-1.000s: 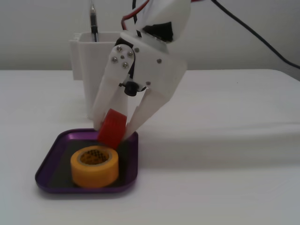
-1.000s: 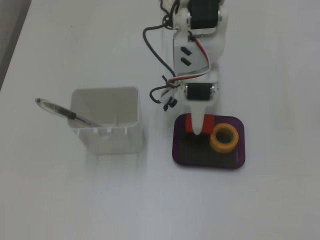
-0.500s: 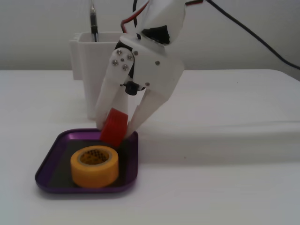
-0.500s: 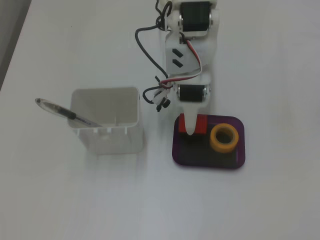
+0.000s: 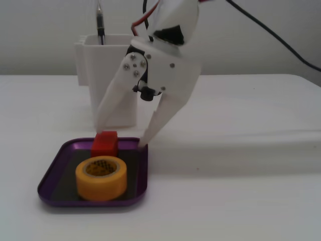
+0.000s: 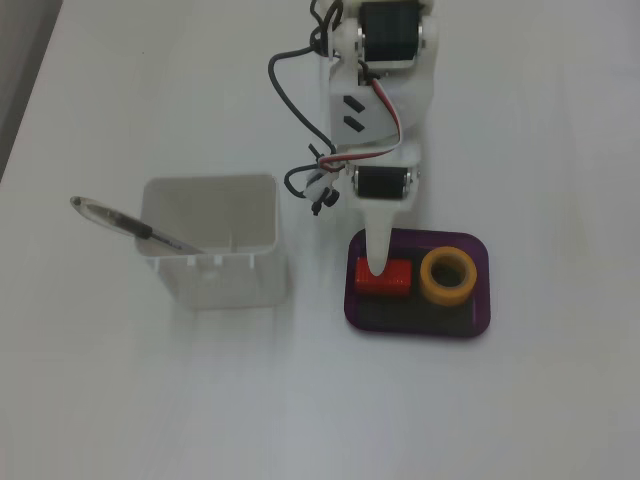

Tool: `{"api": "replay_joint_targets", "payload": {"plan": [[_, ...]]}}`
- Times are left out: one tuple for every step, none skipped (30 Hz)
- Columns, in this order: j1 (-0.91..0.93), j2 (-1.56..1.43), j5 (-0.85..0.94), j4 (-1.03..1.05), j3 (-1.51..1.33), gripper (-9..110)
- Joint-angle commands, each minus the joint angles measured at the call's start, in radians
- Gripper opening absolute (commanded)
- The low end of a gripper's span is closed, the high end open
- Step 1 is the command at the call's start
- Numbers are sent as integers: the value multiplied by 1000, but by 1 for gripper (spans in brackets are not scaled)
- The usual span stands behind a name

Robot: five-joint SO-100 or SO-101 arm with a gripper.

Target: Pick up the red cube and place it in the box.

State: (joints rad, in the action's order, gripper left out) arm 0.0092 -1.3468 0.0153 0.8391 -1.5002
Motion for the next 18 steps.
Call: {"api": "replay_joint_targets", "payload": {"plan": [[0, -130, 5, 121, 97, 20], [-2, -164, 6, 155, 110, 20], [-5, -201, 6, 187, 123, 20], [-8, -241, 8, 222, 132, 20], [-8, -284, 14, 264, 137, 20], [-8, -328, 34, 304, 132, 20], [-8, -376, 54, 336, 126, 20], [-8, -423, 63, 365, 121, 20], [-8, -469, 64, 397, 110, 20], [-5, -520, 69, 422, 86, 20], [0, -565, 71, 442, 58, 20], [5, -612, 71, 463, 28, 20], [6, -661, 71, 476, -12, 20], [6, -709, 71, 486, -63, 20], [6, -756, 72, 488, -124, 20], [6, -804, 72, 486, -192, 20], [6, -850, 72, 483, -258, 20], [8, -896, 72, 471, -327, 20]]}}
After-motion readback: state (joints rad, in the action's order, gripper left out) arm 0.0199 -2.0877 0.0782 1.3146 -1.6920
